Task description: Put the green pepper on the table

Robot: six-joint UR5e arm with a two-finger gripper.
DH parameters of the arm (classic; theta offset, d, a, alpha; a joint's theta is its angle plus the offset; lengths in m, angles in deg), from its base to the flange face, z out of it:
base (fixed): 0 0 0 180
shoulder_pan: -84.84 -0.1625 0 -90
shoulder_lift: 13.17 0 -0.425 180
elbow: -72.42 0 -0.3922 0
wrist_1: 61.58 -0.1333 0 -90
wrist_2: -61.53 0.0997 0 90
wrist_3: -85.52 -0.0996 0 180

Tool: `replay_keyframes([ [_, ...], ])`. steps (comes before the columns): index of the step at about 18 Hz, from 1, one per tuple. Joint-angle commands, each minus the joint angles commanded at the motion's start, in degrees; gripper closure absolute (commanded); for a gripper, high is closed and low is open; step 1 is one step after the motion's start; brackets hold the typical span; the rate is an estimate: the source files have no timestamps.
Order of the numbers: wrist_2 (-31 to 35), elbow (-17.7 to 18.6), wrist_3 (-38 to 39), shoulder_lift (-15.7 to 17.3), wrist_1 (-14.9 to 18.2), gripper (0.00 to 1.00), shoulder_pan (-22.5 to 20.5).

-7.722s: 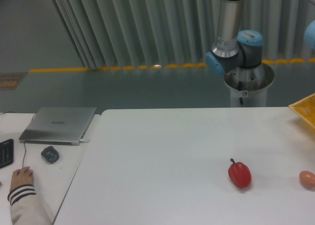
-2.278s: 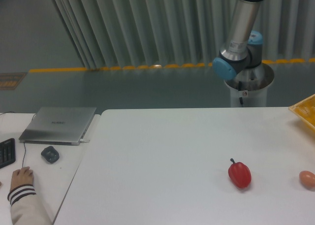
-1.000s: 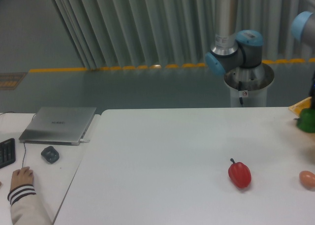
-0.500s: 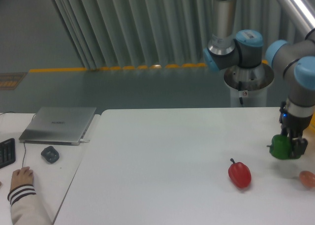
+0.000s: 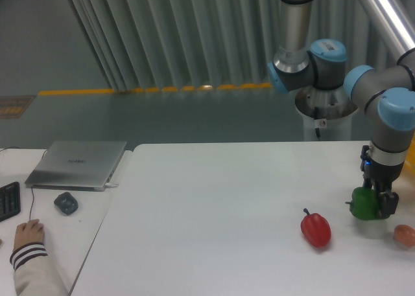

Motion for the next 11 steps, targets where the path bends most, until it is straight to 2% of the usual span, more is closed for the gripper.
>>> replay_keyframes([
  [5,3.5,0.0,0.7,2.3,1.0,0.00,-0.4],
  [9,3.6,0.3,0.4,6.2,3.8,0.00,-5.8],
  [11,3.5,-0.8,0.2,6.8,4.0,0.00,-7.7],
])
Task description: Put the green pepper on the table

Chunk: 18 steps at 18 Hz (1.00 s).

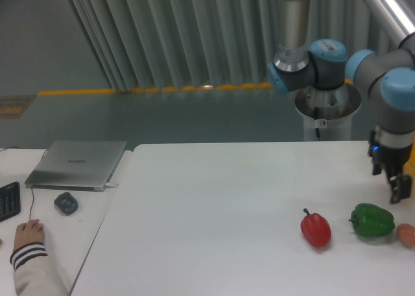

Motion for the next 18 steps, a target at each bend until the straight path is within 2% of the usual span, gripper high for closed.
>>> replay_keyframes([
  [5,0.2,-3.3,-0.8,-0.6,2.6,0.00,-4.8],
  [9,1.1,-7.7,-12.2,-3.5,5.9,0.00,-7.4],
  [11,1.5,-9.9,-14.3,-6.1,6.2,0.00,-8.0],
  [12,1.8,-10.3,-14.5,-6.3,6.1,0.00,-8.0],
  [15,1.3,-11.3,-14.5,-8.4,4.2,0.00,-7.9],
  [18,1.4,-11.6,-14.5,-8.7,4.2,0.00,-7.5],
])
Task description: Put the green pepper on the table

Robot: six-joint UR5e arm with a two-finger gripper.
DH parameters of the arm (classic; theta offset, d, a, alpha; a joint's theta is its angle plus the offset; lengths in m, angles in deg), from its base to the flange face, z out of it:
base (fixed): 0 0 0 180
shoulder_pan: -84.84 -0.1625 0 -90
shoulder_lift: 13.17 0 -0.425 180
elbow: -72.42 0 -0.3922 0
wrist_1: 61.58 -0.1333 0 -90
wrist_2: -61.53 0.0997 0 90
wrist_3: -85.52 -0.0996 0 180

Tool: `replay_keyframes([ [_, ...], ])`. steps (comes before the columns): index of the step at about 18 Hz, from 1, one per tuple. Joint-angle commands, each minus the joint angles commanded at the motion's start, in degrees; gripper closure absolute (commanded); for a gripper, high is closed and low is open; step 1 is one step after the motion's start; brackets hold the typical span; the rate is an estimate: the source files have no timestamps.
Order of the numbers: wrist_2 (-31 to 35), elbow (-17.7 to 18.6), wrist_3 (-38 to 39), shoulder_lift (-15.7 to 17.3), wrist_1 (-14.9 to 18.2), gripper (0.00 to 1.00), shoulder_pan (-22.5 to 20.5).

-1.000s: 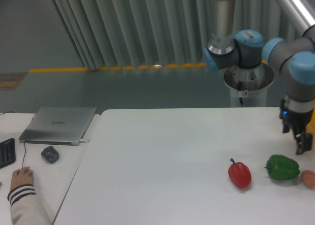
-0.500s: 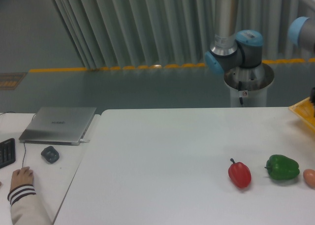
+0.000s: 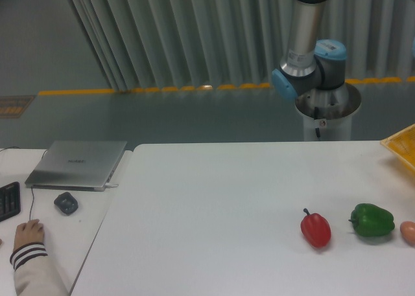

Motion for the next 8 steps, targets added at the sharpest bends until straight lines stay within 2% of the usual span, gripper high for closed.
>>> replay_keyframes([
  [8,-0.1,0.0,-1.0,-0.3,-0.3,0.00,-0.1],
])
